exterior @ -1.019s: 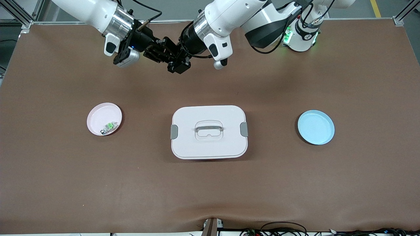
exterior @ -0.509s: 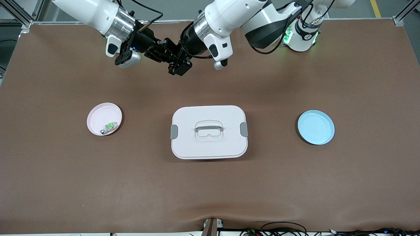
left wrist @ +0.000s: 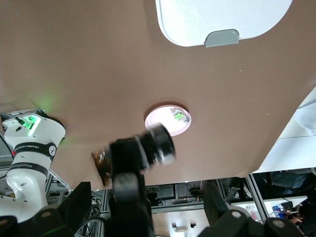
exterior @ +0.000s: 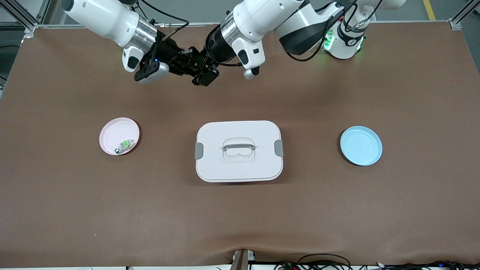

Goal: Transfer orange switch to right arm and place
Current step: 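Open the left gripper and withdraw it while the right gripper pulls away, then carry the switch with the right gripper toward the pink plate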

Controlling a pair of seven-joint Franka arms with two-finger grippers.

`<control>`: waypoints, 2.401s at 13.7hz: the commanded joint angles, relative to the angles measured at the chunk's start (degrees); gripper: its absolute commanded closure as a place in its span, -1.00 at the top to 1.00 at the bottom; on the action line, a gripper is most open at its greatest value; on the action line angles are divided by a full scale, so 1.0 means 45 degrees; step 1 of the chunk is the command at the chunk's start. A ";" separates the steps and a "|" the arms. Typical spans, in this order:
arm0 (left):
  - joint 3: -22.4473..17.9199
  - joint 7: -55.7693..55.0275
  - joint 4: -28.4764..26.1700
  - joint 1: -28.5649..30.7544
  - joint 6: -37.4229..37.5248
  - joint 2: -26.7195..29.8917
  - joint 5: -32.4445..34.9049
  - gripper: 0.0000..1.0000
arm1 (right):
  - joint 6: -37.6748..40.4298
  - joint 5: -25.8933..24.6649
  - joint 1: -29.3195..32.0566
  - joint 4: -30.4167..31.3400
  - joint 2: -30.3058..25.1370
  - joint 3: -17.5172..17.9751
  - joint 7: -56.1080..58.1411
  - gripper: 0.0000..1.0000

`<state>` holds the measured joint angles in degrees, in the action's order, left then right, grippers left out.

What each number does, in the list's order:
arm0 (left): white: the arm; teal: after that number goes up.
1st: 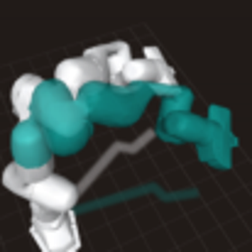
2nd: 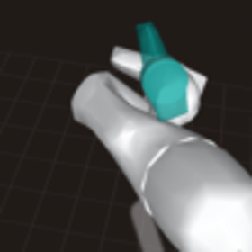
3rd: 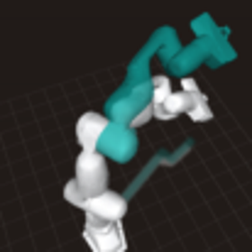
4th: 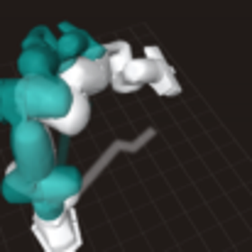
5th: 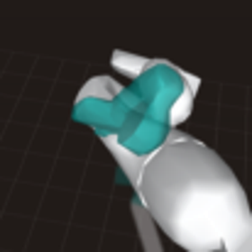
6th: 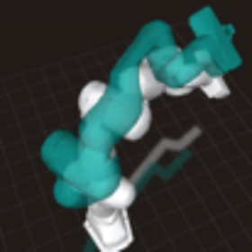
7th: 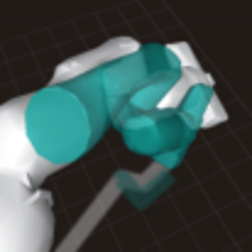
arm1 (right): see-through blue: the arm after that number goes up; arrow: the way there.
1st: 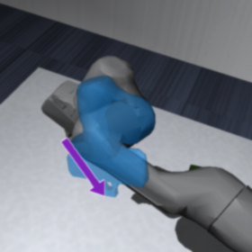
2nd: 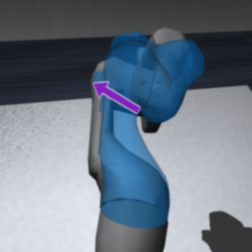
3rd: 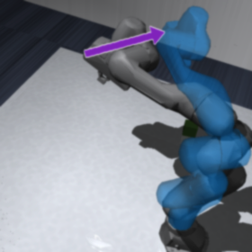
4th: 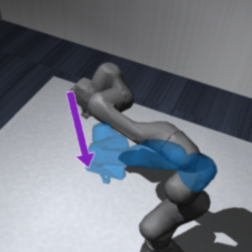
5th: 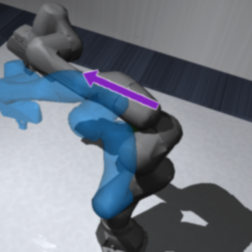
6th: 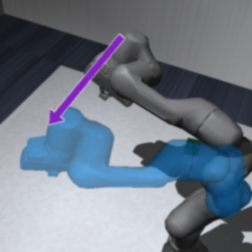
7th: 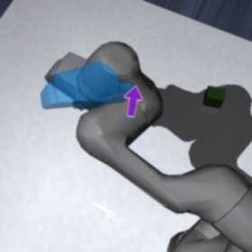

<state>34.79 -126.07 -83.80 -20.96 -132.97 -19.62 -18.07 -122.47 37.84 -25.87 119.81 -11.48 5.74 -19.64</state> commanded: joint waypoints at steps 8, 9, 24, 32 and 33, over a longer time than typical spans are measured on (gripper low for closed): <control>-0.0095 0.0222 0.0283 0.0088 -0.0021 0.0043 0.1008 1.00 | 0.2626 -0.2527 0.1081 -0.0453 -0.0066 -0.0006 0.1547 -1.00; -0.0095 0.0222 0.0283 0.0107 -0.0002 0.0043 0.1009 1.00 | 0.2626 -0.2704 0.1217 -0.0453 -0.0066 -0.0006 0.2288 -1.00; -0.0056 0.3459 0.0263 0.1220 0.1481 0.1566 0.1907 1.00 | 0.3896 -0.6182 0.3347 -0.0239 -0.0105 -0.0025 1.1842 -1.00; -0.0075 0.7872 0.0302 0.1709 0.3295 0.2073 0.1907 1.00 | 0.2783 -0.6632 0.4946 0.0639 -0.0027 -0.0006 1.6799 -1.00; -0.0114 0.8594 0.0302 0.1805 0.3589 0.2229 0.1907 1.00 | 0.2782 -0.6632 0.4988 0.0756 -0.0027 -0.0006 1.7271 -1.00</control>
<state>34.34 -91.98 -82.42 -13.52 -119.68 -11.42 -10.46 -109.09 8.70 -5.39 121.86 -11.25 4.85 53.33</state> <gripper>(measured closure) 0.000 0.581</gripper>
